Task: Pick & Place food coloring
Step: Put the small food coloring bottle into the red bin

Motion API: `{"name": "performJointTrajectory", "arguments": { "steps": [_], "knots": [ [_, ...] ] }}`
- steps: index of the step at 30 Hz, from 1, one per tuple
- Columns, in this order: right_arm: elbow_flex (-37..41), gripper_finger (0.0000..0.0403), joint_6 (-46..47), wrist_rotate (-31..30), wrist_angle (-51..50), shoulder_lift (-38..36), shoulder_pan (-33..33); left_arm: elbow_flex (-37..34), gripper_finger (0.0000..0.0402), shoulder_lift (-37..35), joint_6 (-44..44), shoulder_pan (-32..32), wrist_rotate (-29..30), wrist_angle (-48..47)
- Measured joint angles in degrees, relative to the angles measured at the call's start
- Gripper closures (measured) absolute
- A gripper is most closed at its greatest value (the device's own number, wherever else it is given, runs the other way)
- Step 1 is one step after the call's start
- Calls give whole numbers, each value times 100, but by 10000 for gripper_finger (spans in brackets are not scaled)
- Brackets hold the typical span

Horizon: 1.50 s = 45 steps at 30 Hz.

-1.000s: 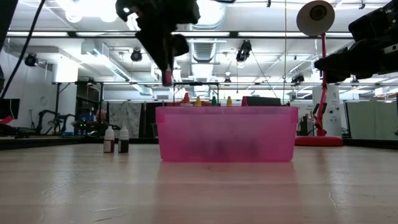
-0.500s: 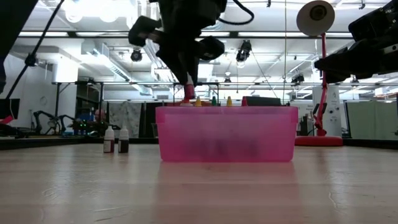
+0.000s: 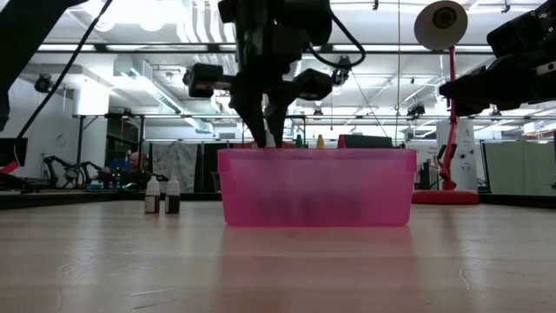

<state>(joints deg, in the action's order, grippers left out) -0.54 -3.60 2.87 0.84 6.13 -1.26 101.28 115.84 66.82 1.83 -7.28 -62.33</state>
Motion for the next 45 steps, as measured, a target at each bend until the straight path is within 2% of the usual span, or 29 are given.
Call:
{"name": "performJointTrajectory", "arguments": {
  "steps": [12, 16, 23, 40, 45],
  "knots": [
    [0, 394, 7, 0, -2, -2, 2, -31, 364, 2, 672, 24, 296, 16],
    [0, 394, 12, -1, -2, -2, 0, -31, 364, 71, 687, 22, 338, -9],
    [0, 394, -2, 0, -1, 0, 0, -38, 364, 157, 669, 26, 768, -69],
    [0, 394, -2, 0, -2, 0, 1, -38, 364, 433, 681, 32, 680, -22],
    [0, 394, 0, -1, -2, 0, 1, -38, 364, 456, 672, 31, 404, -21]
  ]
}}
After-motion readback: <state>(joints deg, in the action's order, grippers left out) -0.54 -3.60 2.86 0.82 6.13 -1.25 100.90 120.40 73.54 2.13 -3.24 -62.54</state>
